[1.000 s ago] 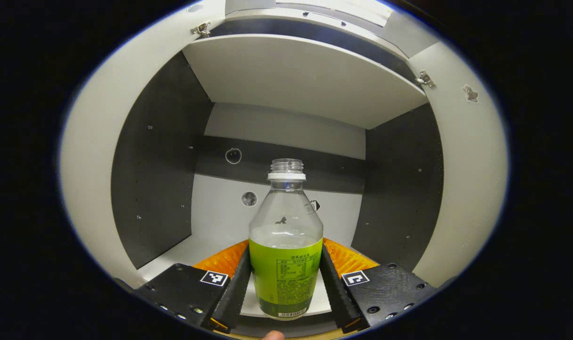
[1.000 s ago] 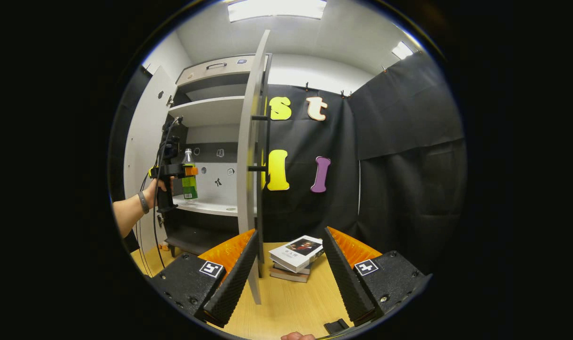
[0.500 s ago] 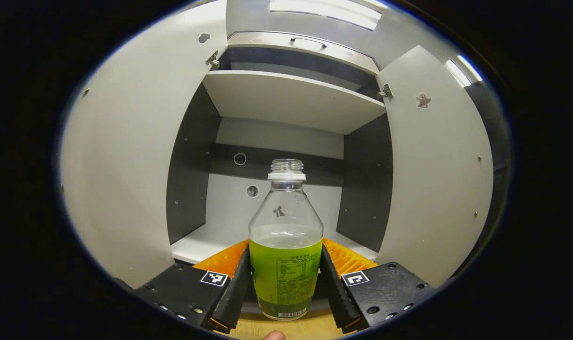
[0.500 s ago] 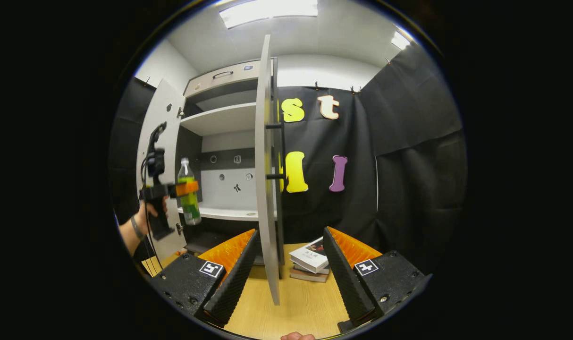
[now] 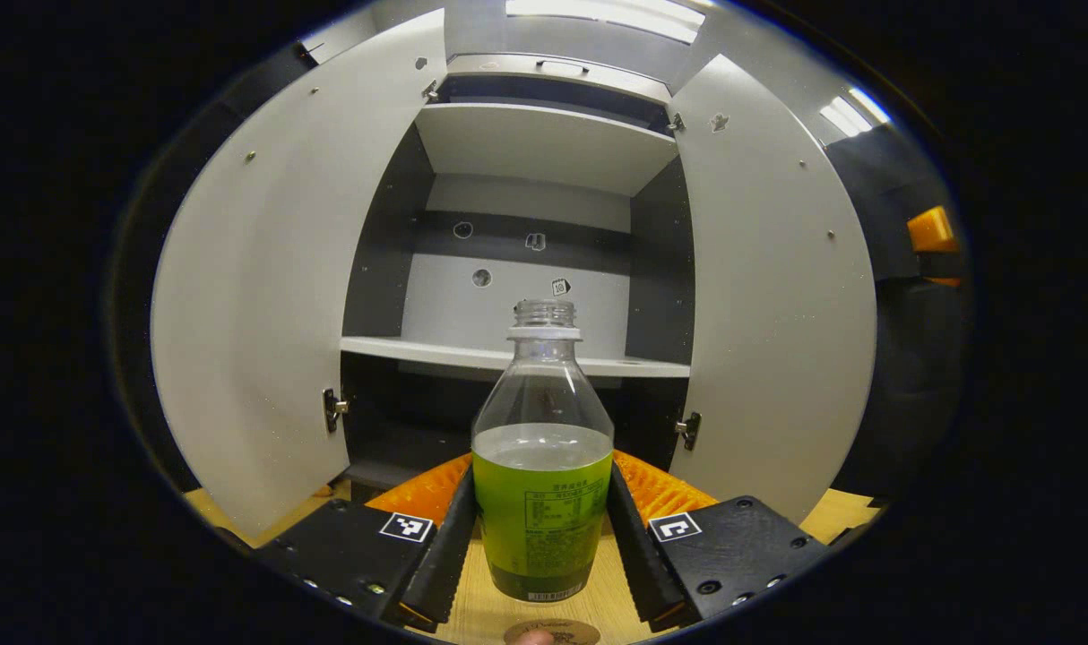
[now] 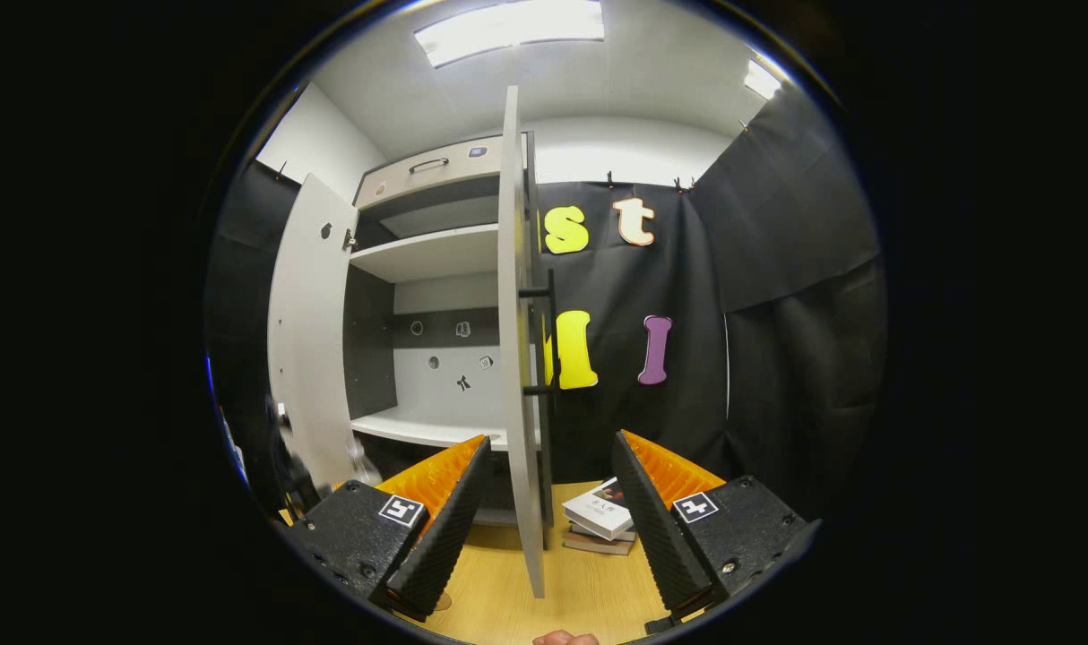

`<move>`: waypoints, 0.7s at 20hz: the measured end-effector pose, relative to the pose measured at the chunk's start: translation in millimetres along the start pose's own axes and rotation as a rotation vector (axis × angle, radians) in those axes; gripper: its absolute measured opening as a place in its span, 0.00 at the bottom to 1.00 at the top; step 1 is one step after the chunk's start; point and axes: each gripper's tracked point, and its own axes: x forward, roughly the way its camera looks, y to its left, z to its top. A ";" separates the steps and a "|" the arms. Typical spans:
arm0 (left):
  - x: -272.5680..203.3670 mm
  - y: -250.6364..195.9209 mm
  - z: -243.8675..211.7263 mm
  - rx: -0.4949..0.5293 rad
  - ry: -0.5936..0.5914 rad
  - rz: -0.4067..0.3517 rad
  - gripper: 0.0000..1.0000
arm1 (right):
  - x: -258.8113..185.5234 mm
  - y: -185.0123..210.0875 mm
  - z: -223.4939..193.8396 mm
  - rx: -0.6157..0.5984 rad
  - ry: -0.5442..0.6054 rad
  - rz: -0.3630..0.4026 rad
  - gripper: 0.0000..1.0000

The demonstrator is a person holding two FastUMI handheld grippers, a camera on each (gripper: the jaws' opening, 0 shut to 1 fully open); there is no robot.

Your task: Grasp the bottle in the cabinet with the left hand and place it on the coaster, then close the right door with the right hand and the left door with the left hand.

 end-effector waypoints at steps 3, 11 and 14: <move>-20.9 -7.9 -44.5 0.001 0.040 0.042 0.72 | -1.5 -1.2 3.3 -0.032 0.018 -0.018 0.83; -37.6 -8.4 -99.0 0.052 0.035 0.090 0.72 | -14.6 6.5 -5.6 -0.058 0.068 -0.047 0.83; -41.0 -7.5 -115.3 0.062 0.068 0.095 0.72 | -17.8 10.0 -6.2 -0.059 0.073 -0.047 0.83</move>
